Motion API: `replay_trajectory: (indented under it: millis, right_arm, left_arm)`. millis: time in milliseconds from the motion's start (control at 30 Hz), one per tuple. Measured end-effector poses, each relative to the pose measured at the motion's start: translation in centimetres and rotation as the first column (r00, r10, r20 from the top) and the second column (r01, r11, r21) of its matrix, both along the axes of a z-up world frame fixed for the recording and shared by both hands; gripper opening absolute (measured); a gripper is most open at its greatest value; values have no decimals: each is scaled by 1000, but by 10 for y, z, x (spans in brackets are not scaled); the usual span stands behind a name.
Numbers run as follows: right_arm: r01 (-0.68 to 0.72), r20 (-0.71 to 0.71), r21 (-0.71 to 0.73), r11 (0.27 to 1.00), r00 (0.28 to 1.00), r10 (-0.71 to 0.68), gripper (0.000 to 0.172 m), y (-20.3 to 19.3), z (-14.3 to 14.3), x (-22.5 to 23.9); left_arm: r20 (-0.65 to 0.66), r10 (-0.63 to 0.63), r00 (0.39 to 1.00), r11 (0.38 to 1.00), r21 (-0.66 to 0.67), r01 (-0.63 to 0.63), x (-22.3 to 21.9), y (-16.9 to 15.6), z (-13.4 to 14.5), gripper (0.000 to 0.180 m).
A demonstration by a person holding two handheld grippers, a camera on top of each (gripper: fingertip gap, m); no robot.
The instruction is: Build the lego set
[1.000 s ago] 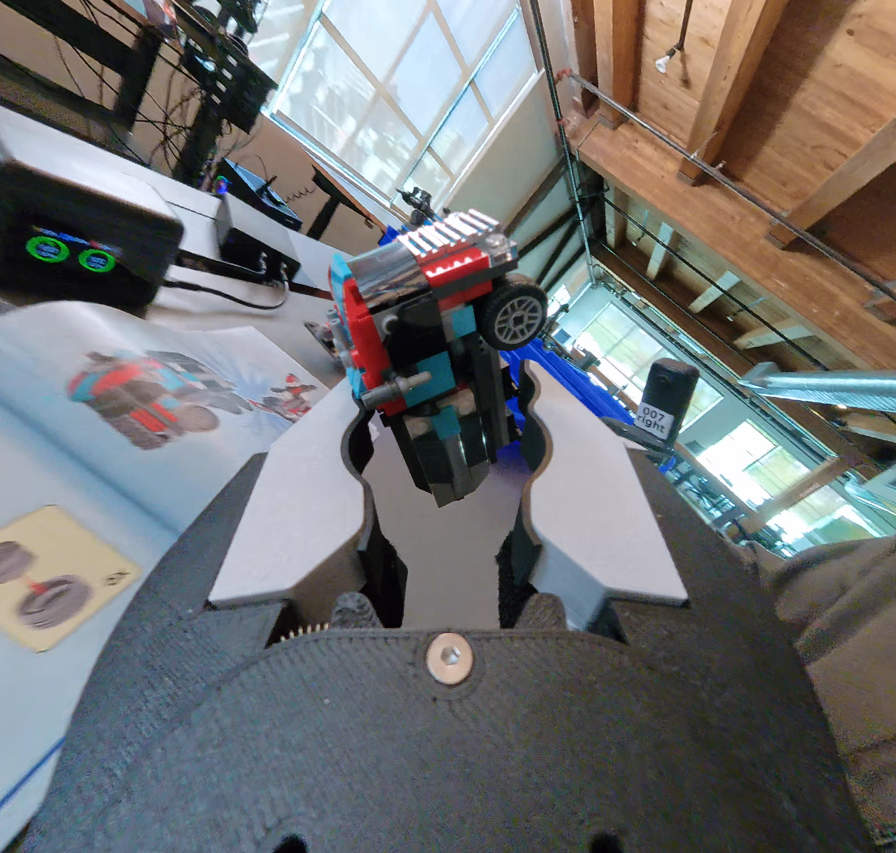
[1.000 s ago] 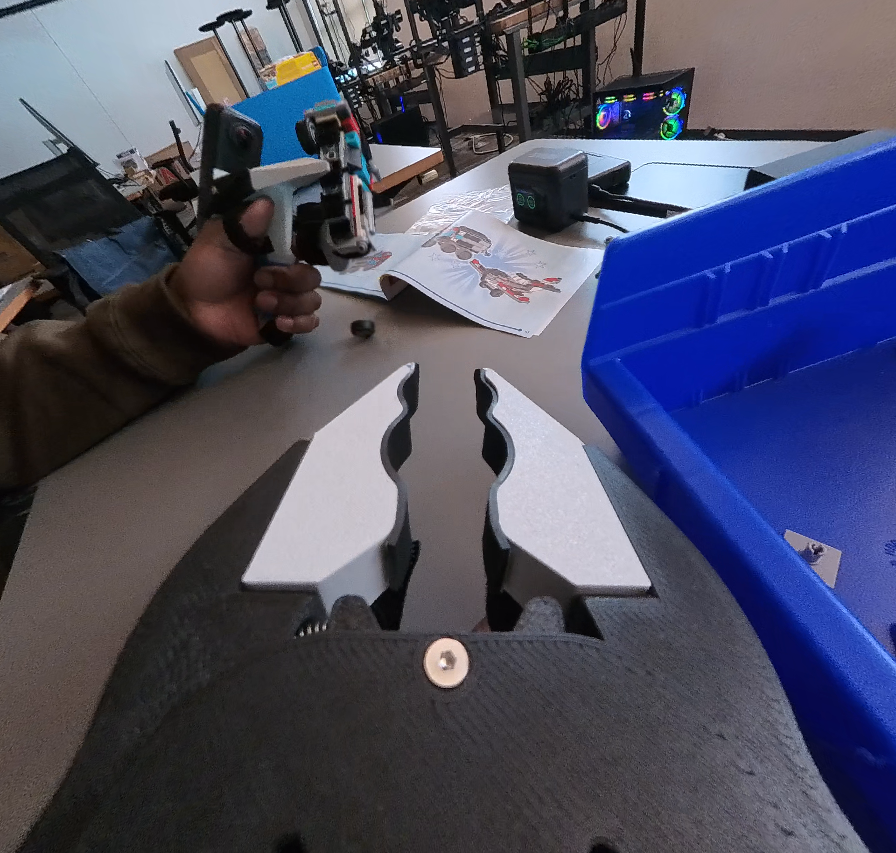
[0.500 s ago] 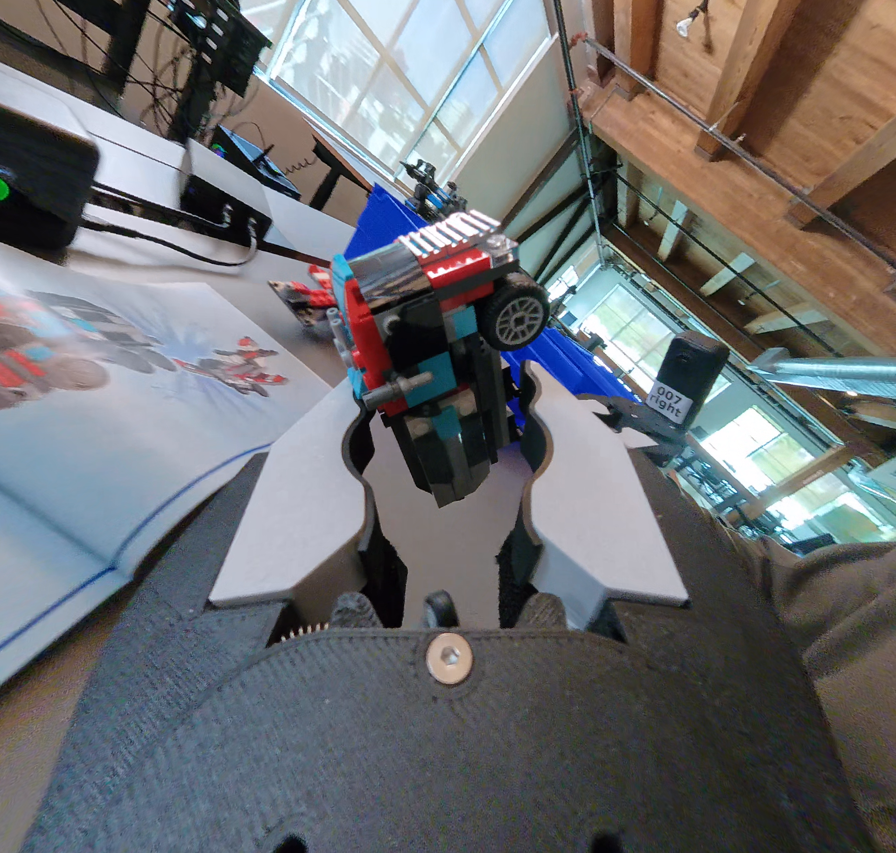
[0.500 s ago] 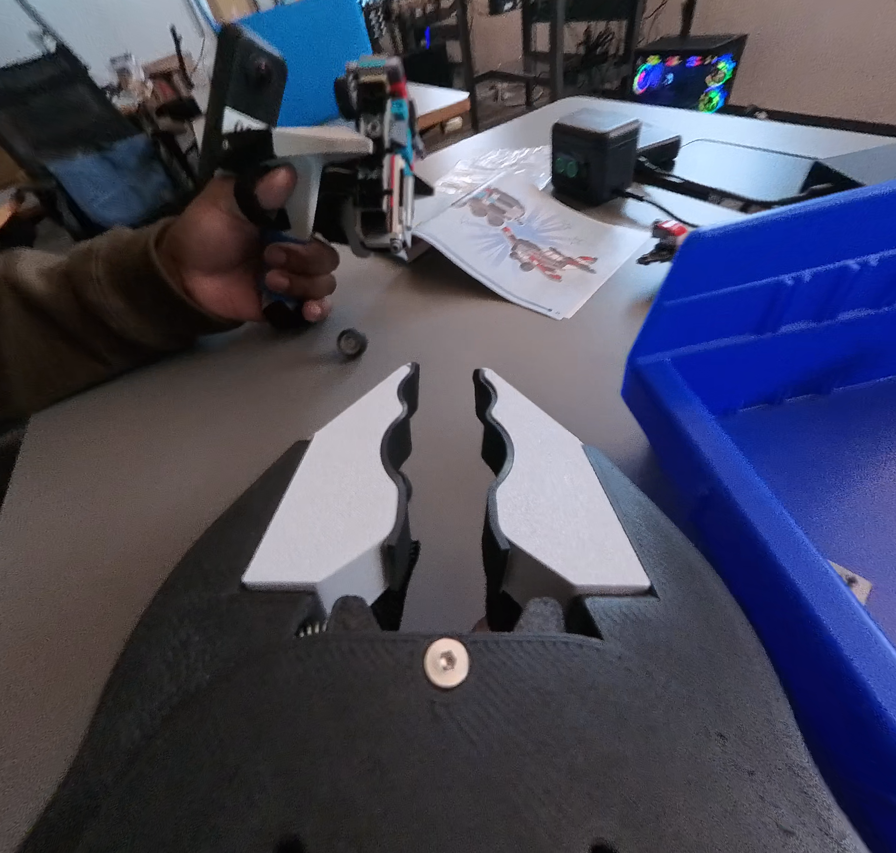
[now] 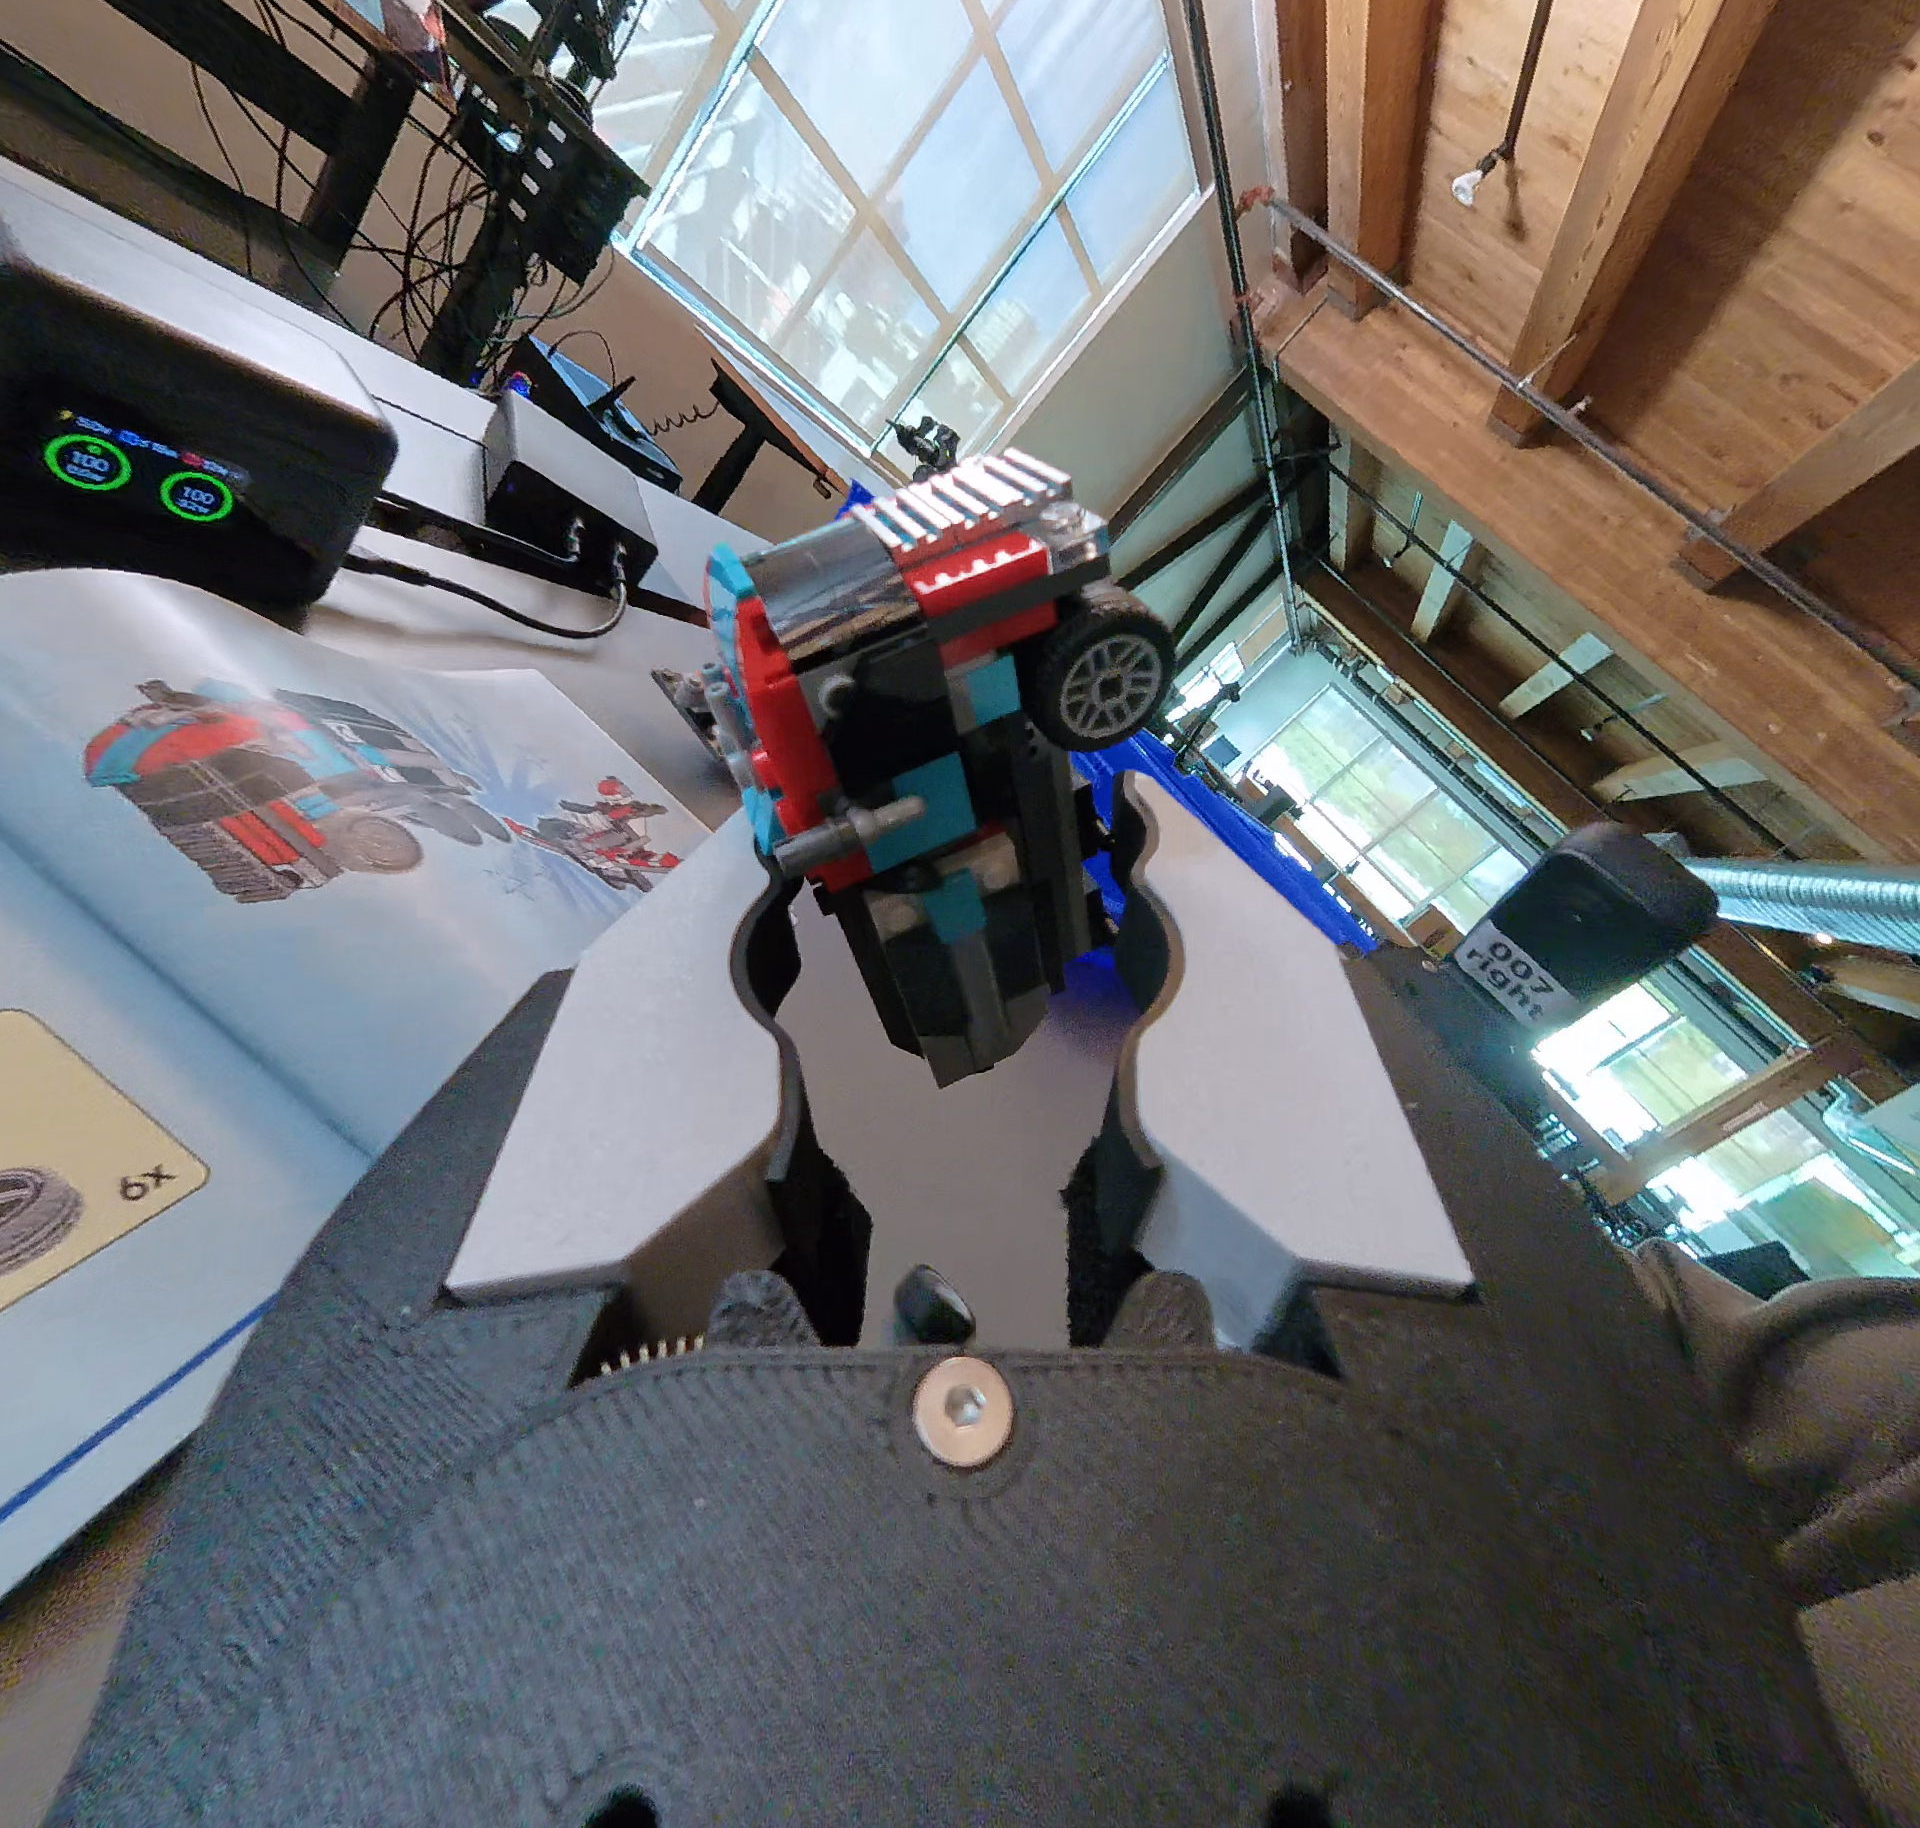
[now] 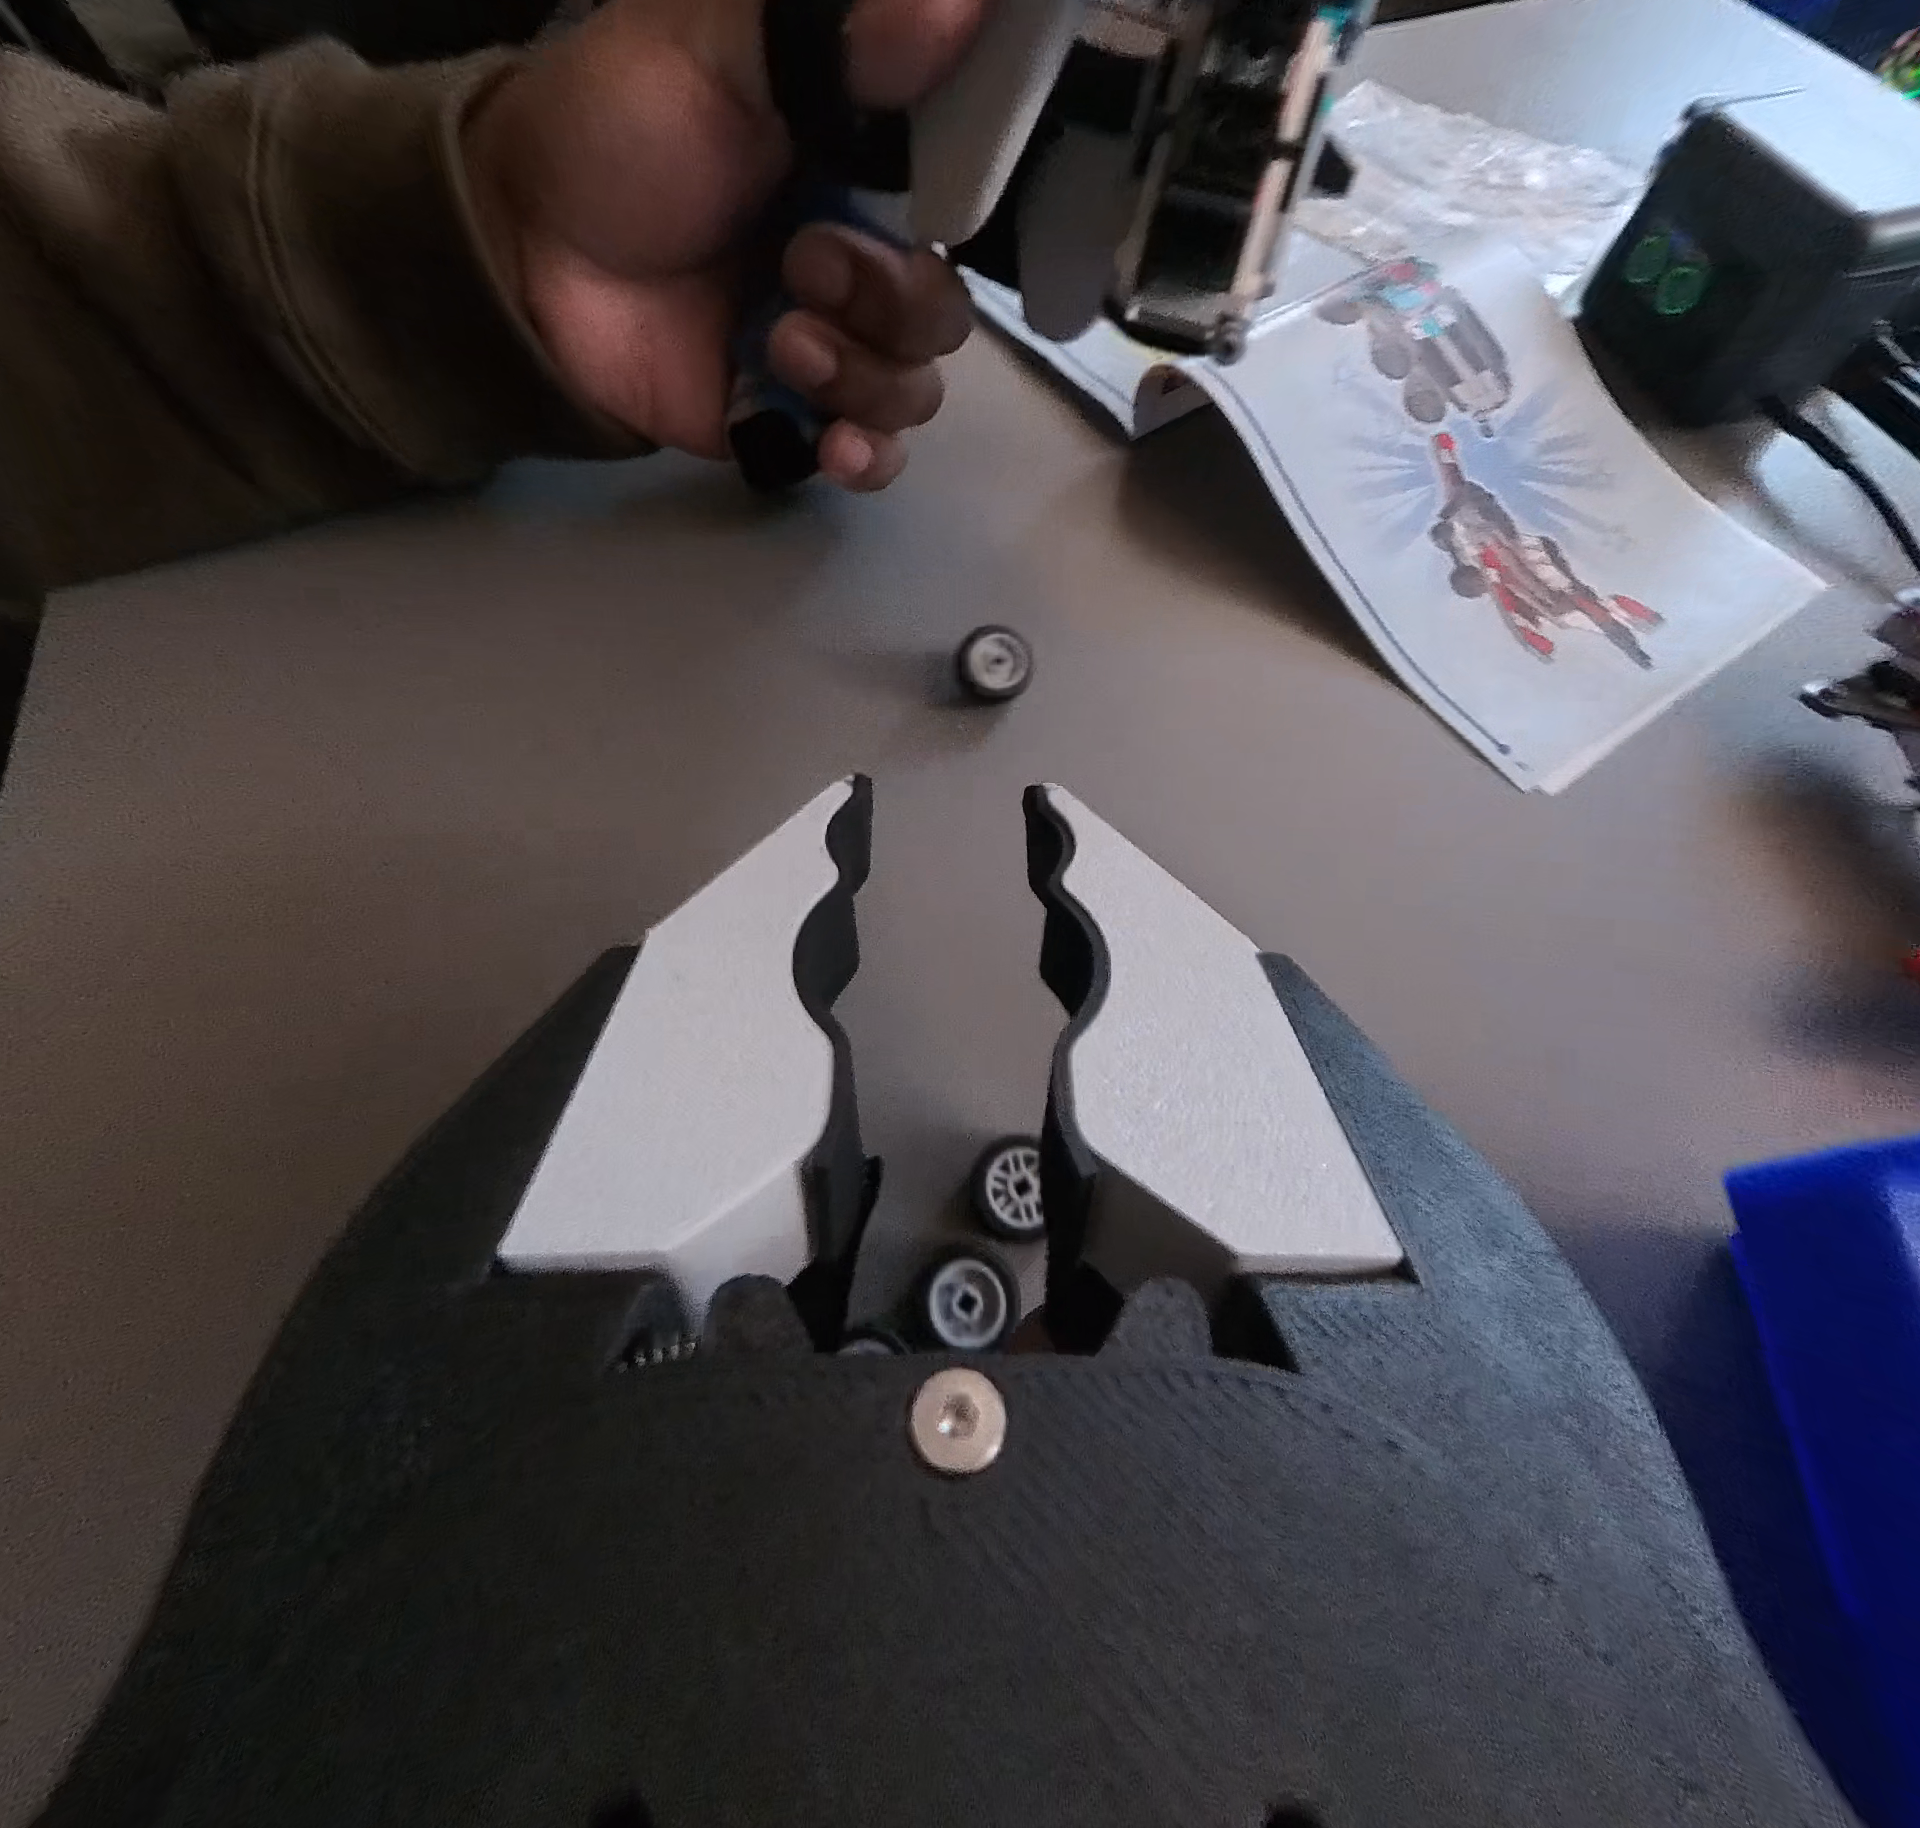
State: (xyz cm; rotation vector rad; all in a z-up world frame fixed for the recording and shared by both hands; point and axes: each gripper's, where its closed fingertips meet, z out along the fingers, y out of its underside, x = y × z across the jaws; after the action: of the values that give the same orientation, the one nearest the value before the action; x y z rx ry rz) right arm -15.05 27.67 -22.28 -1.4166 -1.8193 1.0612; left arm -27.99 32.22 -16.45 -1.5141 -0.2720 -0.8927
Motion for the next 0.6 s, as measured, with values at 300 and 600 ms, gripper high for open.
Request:
replay_trajectory:
  millis: [300,600]
  right_arm:
    - [-69,156,102,992,986,53,33,-22,-26,-41]
    - [-76,235,148,986,971,39,35,-24,-41,-63]
  left_arm:
    - [3,9,1000,1000,-3,-9,-3,0,-1,61]
    - [21,17,1000,1000,16,-17,-7,-2,6,61]
